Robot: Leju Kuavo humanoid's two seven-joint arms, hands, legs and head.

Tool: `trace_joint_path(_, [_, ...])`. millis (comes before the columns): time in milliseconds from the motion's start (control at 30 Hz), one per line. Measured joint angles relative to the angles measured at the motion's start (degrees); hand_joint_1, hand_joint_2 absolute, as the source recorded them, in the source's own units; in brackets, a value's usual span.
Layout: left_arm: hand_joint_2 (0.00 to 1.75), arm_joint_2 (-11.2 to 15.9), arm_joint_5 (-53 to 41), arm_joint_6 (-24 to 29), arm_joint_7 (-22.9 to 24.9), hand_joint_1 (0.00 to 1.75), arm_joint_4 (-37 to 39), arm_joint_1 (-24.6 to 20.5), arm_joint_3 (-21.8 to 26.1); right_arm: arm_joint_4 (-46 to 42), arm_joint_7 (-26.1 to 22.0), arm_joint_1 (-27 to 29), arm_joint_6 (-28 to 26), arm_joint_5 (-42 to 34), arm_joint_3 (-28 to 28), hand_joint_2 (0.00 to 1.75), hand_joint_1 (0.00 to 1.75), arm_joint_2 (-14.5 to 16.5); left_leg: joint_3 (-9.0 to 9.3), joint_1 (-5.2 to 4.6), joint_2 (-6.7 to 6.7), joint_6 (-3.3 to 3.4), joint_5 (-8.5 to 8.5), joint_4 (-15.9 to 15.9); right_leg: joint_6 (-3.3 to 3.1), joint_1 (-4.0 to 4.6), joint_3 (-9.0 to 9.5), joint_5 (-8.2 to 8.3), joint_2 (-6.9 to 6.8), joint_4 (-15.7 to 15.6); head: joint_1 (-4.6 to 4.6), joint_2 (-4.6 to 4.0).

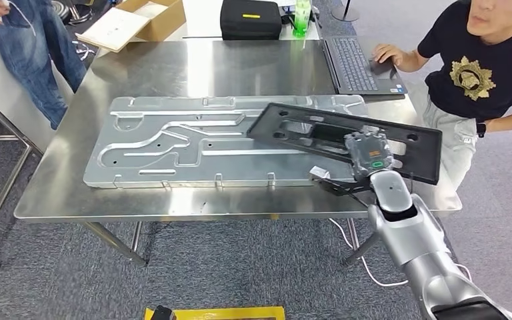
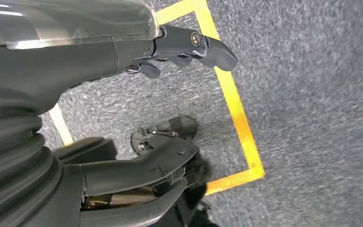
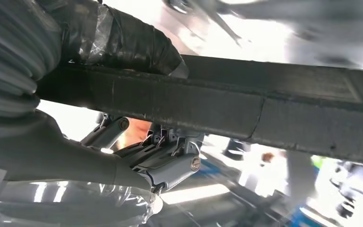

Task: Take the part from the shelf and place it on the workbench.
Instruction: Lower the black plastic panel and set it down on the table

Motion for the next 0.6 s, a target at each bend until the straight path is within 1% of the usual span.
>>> trace_joint_path(33, [1.75,-0.01,0.02,-0.11,-0.07,0.0,0.0,-0.04,0.03,-0.21,-0.03,-0.09,0.04,0.04,0.35,1.75,1.75,0.11,0.12,0.01,0.0,0.23,0.12,-0.2,0.07,-0.05,-1.25,-1.6,-0.03,2.81,0.0,0.0])
trace_joint_path(67, [1.75,0.0,0.05,-0.16,-0.11,0.0,0.0,-0.04,0.06,-0.33,-0.05,-0.17,0.06,0.04,0.63,1.75,1.75,0.2,0.13,-0.01,-0.05,0.43,0.12,-0.22,0.18,-0.04,-2.98,-3.3,-0.03,6.42,0.02,0.0])
trace_joint_path(100, [1.75,0.01,0.09,-0.18,-0.15,0.0,0.0,0.0,0.09,-0.38,-0.06,-0.17,0.08,0.04,0.86,1.75,1.75,0.22,0.12,-0.03,-0.12,0.54,0.06,-0.16,0.32,-0.06,-4.7,-4.55,-0.02,9.85,0.0,0.0])
trace_joint_path(133, [1.75,0.01,0.12,-0.18,-0.17,0.0,0.0,0.09,0.11,-0.38,-0.07,-0.11,0.1,0.04,1.07,1.75,1.75,0.22,0.12,-0.03,-0.2,0.56,-0.02,-0.07,0.49,-0.13,-5.85,-4.86,-0.03,11.95,0.01,0.0])
trace_joint_path(167, [1.75,0.02,0.11,-0.17,-0.17,0.0,0.0,0.18,0.13,-0.4,-0.08,-0.06,0.14,0.04,1.26,1.75,1.75,0.22,0.12,0.01,-0.27,0.51,-0.14,0.1,0.66,-0.27,-6.18,-4.14,-0.04,12.17,0.0,0.0])
trace_joint_path(200, [1.75,0.01,0.04,-0.17,-0.12,0.0,0.0,0.23,0.14,-0.49,-0.1,-0.04,0.2,0.05,1.47,1.75,1.75,0.23,0.13,0.08,-0.32,0.37,-0.35,0.38,0.81,-0.45,-5.38,-2.39,-0.07,10.13,0.01,0.0])
trace_joint_path(233, [1.75,0.01,-0.06,-0.2,-0.03,0.0,0.0,0.26,0.14,-0.68,-0.08,-0.09,0.26,0.17,1.7,1.75,1.75,0.24,0.12,0.15,-0.36,0.12,-0.66,0.77,0.93,-0.66,-3.85,-0.32,-0.1,6.59,0.01,0.0])
trace_joint_path(267, [1.75,0.02,-0.19,-0.22,0.1,0.0,0.0,0.24,0.15,-0.93,0.11,-0.23,0.34,0.46,2.05,1.75,1.75,0.29,-0.02,0.11,-0.37,-0.21,-1.01,1.23,0.98,-0.68,-2.22,1.12,-0.11,3.17,0.02,0.0])
trace_joint_path(300, [1.75,0.02,-0.3,-0.26,0.27,0.0,0.0,0.21,0.15,-1.31,0.52,-0.38,0.44,0.98,2.52,1.75,1.75,0.41,-0.19,0.07,-0.36,-0.53,-1.32,1.67,0.85,-0.66,-0.98,2.0,-0.09,0.53,-0.01,0.0])
trace_joint_path(333, [1.75,0.03,-0.4,-0.28,0.41,0.0,0.0,0.16,0.16,-1.74,1.16,-0.5,0.56,1.72,3.09,1.75,1.75,0.53,-0.35,0.01,-0.33,-0.85,-1.5,1.98,0.64,-0.56,-0.39,2.15,-0.04,-0.86,-0.02,0.0])
trace_joint_path(367, [1.75,0.04,-0.49,-0.28,0.53,0.0,0.0,0.13,0.16,-2.2,1.97,-0.6,0.73,2.52,3.7,1.75,1.75,0.65,-0.48,-0.06,-0.3,-1.1,-1.55,2.1,0.36,-0.4,-0.31,1.87,0.02,-1.06,-0.04,0.0])
trace_joint_path(433, [1.75,0.04,-0.64,-0.27,0.71,0.0,0.0,0.12,0.17,-3.29,3.49,-0.65,1.02,3.8,4.67,1.75,1.75,0.8,-0.51,0.01,-0.26,-1.6,-1.73,2.22,-0.28,-0.44,-0.33,1.94,0.06,-1.26,-0.04,0.0])
trace_joint_path(467, [1.75,0.04,-0.69,-0.27,0.77,0.0,0.0,0.13,0.17,-3.87,4.05,-0.77,1.1,4.15,4.98,1.75,1.75,0.86,-0.76,0.06,-0.24,-1.9,-2.25,2.85,-0.58,-0.52,-0.19,1.97,0.02,-1.39,-0.05,0.0])
trace_joint_path(500, [1.75,0.04,-0.74,-0.26,0.85,0.0,0.0,0.12,0.18,-4.41,4.47,-0.99,1.11,4.32,5.16,1.75,1.75,0.92,-1.44,0.14,-0.22,-2.22,-3.27,4.43,-0.91,-0.59,-0.05,1.99,-0.05,-1.53,-0.05,0.0])
trace_joint_path(533, [1.75,0.04,-0.8,-0.26,0.96,0.0,0.0,0.12,0.19,-4.88,4.75,-1.29,1.11,4.37,5.27,1.75,1.75,0.98,-2.64,0.28,-0.2,-2.5,-4.7,7.06,-1.17,-0.61,0.08,1.99,-0.13,-1.63,-0.06,0.0])
trace_joint_path(600, [1.75,0.04,-0.92,-0.22,1.21,0.0,0.0,0.16,0.19,-5.55,4.84,-1.9,1.13,4.39,5.39,1.75,1.75,0.99,-6.08,0.51,-0.18,-2.85,-7.59,14.1,-1.5,-0.47,0.2,1.91,-0.21,-1.65,-0.07,0.0])
